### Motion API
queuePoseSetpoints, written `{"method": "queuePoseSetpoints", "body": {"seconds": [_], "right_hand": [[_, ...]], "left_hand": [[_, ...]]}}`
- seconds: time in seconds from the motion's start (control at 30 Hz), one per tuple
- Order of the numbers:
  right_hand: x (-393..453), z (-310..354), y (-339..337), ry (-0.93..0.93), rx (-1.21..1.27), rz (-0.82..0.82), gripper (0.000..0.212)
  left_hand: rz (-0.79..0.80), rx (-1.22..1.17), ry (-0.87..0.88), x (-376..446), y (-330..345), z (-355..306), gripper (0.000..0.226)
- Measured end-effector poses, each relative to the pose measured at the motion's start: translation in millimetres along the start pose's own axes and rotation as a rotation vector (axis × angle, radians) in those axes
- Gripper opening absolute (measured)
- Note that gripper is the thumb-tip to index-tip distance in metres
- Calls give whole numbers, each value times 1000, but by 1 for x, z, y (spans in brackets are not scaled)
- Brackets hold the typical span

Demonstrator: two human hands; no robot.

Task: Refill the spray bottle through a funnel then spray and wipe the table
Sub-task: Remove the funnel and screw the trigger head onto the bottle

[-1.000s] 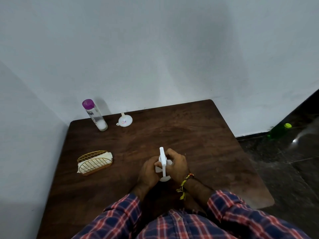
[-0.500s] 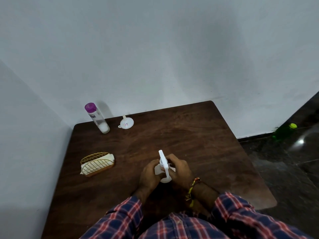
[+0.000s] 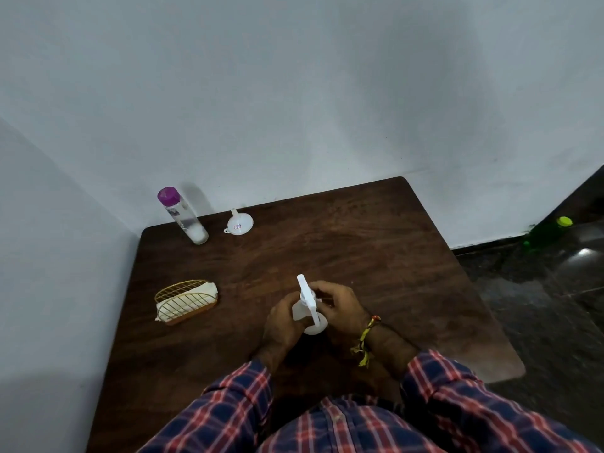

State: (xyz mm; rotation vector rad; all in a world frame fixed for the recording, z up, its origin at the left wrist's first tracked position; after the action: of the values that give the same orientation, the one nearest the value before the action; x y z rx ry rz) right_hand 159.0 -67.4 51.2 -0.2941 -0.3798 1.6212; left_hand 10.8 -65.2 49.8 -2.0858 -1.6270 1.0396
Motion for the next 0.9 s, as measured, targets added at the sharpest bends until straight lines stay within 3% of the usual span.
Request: {"method": "queuePoseSetpoints", "body": {"seconds": [0.07, 0.13, 0.33, 0.47, 0.57, 0.63, 0.77, 0.9], "right_hand": [[5, 2, 0, -4, -47, 0, 21], [8, 5, 3, -13, -64, 29, 27], [12, 1, -4, 0, -56, 148, 32], [3, 13, 5, -18, -103, -103, 15], [-6, 14, 9, 23, -131, -258, 23], [-3, 13, 5, 39, -112, -210, 27], [5, 13, 0, 22, 28, 106, 31], [2, 14, 3, 56, -10, -1, 19]], "left_hand": [[30, 19, -9, 1, 2, -1, 48], [36, 59, -7, 2, 1, -1, 39], [-1, 124, 66, 5, 0, 2, 40], [-64, 131, 82, 0, -4, -6, 33], [-59, 102, 45, 2, -3, -3, 40], [-10, 54, 56, 3, -1, -1, 39], [7, -3, 45, 5, -8, -3, 46], [40, -83, 53, 4, -3, 1, 60]]}}
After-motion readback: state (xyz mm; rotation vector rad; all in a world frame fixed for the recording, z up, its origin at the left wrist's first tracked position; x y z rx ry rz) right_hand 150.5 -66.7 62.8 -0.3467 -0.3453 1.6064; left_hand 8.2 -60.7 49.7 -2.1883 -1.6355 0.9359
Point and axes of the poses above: each hand's wrist, its own x-axis towards the middle knuckle, its own y-axis out of the palm, z = x × y, the point moved 4 cm from there along x, towards the middle knuckle
